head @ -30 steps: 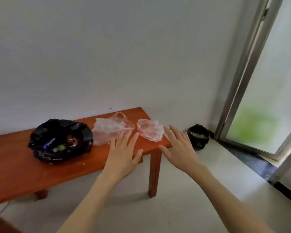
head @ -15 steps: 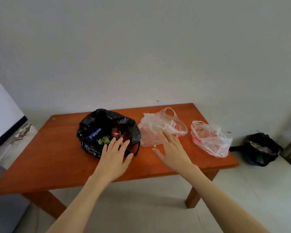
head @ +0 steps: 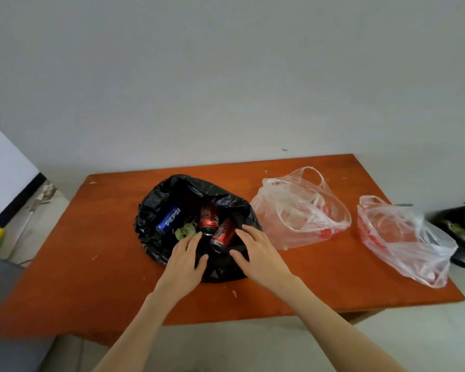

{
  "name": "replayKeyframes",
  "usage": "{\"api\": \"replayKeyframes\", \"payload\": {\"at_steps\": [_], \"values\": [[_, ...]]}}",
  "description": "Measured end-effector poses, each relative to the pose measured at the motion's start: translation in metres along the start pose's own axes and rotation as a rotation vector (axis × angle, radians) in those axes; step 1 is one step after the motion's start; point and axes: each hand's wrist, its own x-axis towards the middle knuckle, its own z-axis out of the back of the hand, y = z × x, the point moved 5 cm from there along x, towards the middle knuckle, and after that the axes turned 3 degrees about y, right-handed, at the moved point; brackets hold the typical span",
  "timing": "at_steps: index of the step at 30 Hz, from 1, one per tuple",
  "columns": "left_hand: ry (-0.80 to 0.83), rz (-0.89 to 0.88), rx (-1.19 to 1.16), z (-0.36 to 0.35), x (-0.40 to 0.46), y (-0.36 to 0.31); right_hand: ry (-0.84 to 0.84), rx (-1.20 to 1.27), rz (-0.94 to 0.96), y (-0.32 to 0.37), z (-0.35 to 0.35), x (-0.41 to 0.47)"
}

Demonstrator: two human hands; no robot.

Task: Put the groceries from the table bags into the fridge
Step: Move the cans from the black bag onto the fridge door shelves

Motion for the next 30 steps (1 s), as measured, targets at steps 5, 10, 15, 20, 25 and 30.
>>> {"api": "replayKeyframes", "payload": {"at_steps": [5,10,15,20,25,30], "values": [[0.027,0.068,-0.165,-0.002,0.048,0.038,0.003,0.127,-0.100,0.015,-0.034,0.048],[0.143,0.110,-0.227,-0.016,0.102,0.071,0.012,0.151,-0.333,0.008,-0.084,0.099],[0.249,0.246,-0.418,-0.037,0.148,0.089,-0.147,0.181,-0.708,-0.010,-0.104,0.125],[0.298,0.398,-0.550,-0.058,0.182,0.088,-0.182,0.264,-0.916,-0.019,-0.114,0.132],[0.290,0.506,-0.642,-0.067,0.197,0.084,-0.154,0.385,-1.002,-0.024,-0.123,0.139],[0.315,0.501,-0.584,-0.064,0.203,0.094,-0.087,0.413,-1.039,-0.026,-0.120,0.142]]}}
